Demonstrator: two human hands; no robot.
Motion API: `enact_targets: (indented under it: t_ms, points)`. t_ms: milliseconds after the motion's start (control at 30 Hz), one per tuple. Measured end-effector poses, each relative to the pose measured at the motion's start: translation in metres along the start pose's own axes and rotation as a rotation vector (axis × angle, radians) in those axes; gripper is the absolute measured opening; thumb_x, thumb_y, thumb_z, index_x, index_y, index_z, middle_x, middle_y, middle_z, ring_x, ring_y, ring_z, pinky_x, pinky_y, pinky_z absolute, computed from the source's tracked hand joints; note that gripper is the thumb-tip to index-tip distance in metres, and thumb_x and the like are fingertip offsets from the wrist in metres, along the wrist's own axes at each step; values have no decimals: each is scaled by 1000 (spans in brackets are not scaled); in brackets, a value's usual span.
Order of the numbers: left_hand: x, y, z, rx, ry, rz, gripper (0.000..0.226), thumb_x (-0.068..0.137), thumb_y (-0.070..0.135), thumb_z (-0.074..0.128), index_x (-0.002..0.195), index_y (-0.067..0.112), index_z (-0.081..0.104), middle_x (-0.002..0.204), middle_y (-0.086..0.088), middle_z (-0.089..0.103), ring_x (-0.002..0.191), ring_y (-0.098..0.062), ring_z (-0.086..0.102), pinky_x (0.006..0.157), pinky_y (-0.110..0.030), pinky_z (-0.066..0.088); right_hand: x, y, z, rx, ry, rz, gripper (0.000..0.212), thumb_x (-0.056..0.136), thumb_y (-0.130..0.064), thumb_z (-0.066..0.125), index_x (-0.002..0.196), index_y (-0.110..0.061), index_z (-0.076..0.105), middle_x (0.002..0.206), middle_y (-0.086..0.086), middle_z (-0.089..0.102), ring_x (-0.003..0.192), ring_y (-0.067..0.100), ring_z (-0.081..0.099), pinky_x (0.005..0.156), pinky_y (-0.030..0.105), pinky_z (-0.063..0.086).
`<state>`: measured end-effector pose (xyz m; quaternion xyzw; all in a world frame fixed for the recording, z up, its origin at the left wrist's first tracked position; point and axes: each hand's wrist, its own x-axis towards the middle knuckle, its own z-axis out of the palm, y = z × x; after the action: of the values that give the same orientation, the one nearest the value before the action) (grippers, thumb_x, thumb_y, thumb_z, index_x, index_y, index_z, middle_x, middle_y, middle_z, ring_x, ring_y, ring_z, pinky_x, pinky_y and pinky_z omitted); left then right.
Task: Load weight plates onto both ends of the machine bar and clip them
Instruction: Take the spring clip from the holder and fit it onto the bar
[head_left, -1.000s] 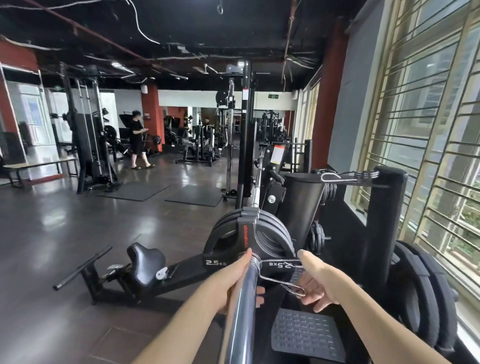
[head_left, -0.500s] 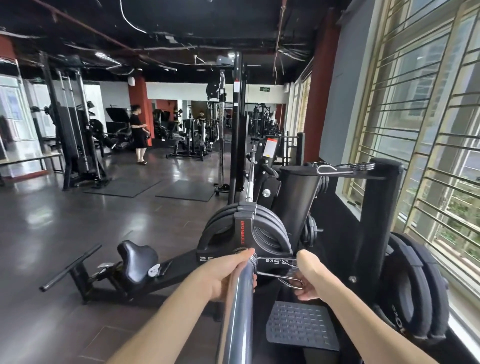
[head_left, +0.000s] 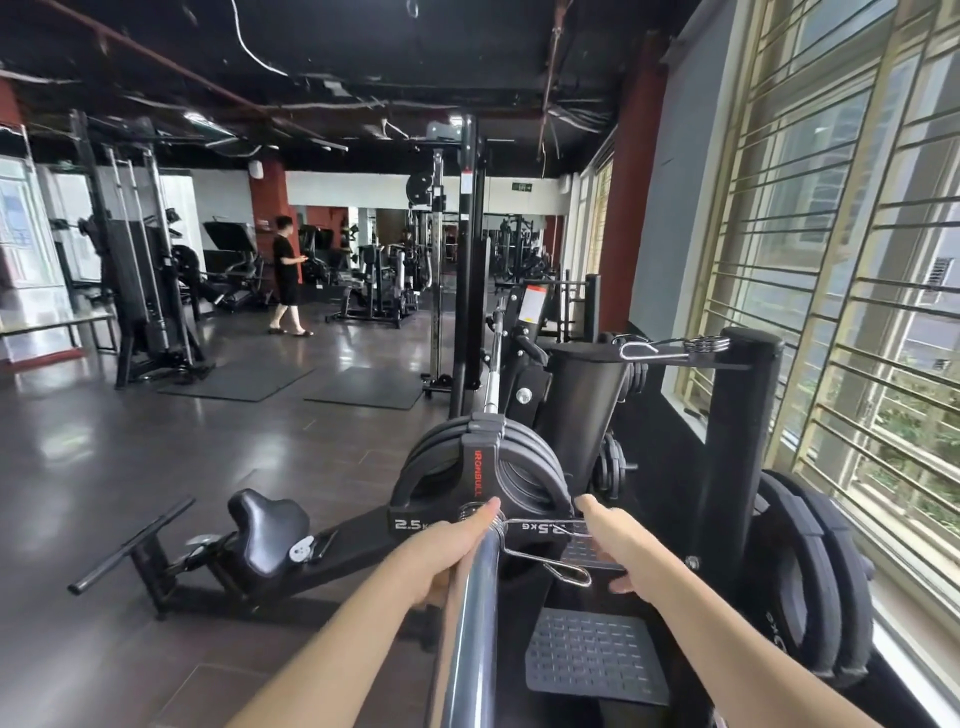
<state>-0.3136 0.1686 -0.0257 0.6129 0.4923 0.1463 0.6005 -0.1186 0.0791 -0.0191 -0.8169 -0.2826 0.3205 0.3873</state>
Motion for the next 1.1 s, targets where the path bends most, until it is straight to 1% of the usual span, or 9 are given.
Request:
enact_targets:
  t_ms: [100, 200, 300, 400, 567, 800, 900, 1000, 1100]
  points:
    - [-11, 15, -18, 655, 513, 251, 79, 83, 85, 30, 85, 17, 69, 92, -2, 76, 84, -24, 69, 76, -32, 54, -2, -11, -20, -126, 77, -367, 76, 93, -63, 52, 150, -14, 42, 151, 4, 49, 135, 22, 49, 109, 38, 39]
    - [-18, 44, -48, 741, 767, 528, 27, 98, 48, 49, 105, 25, 60, 114, 1, 67, 101, -23, 60, 86, -38, 53, -8, -36, -26, -209, -87, -540, 91, 90, -55, 65, 161, -23, 18, 166, -5, 24, 151, 17, 27, 117, 33, 26]
    - [-9, 54, -62, 968, 457, 471, 67, 97, 28, 53, 156, 22, 23, 163, -1, 27, 148, -26, 28, 114, -50, 37, -1, -54, -16, -324, -152, -575, 92, 92, -50, 66, 162, -24, 13, 167, -4, 23, 151, 16, 28, 114, 28, 27]
    - [-1, 48, -50, 989, 326, 365, 71, 104, 30, 45, 162, 27, 3, 169, 8, 9, 151, -30, 28, 119, -46, 31, 8, -56, -9, -296, -146, -564, 84, 93, -50, 64, 161, -24, 22, 163, -1, 33, 147, 19, 36, 110, 27, 31]
    - [-6, 37, -39, 943, 592, 442, 55, 107, 37, 41, 158, 33, 23, 163, 16, 29, 133, -34, 53, 104, -44, 47, 15, -46, -4, -227, -73, -610, 81, 91, -50, 67, 158, -23, 31, 159, -1, 40, 144, 18, 40, 112, 29, 32]
    - [12, 33, -51, 933, 542, 447, 58, 104, 39, 45, 158, 35, 26, 163, 16, 30, 135, -34, 50, 107, -42, 44, 21, -39, -1, -175, -60, -643, 82, 90, -55, 67, 158, -26, 32, 159, -4, 40, 145, 16, 39, 111, 27, 32]
    - [20, 33, -54, 838, 435, 412, 64, 101, 25, 47, 160, 29, 23, 165, 12, 26, 144, -29, 41, 116, -43, 36, 17, -42, -9, -100, -105, -618, 80, 89, -61, 63, 155, -23, 39, 151, -7, 50, 138, 13, 48, 106, 22, 35]
    - [22, 35, -46, 625, 511, 453, 59, 94, 8, 47, 151, 21, 42, 157, 2, 43, 140, -25, 43, 115, -42, 37, 33, -56, -45, 297, 15, -447, 64, 93, -62, 55, 137, -16, 54, 127, -3, 67, 118, 14, 62, 102, 37, 48]
    - [18, 44, -20, 599, 729, 580, 49, 90, 1, 49, 133, 21, 59, 142, 6, 55, 126, -21, 52, 103, -40, 45, 61, -80, -99, 838, 117, -137, 62, 97, -54, 55, 138, -9, 49, 117, 9, 66, 107, 23, 64, 92, 49, 55]
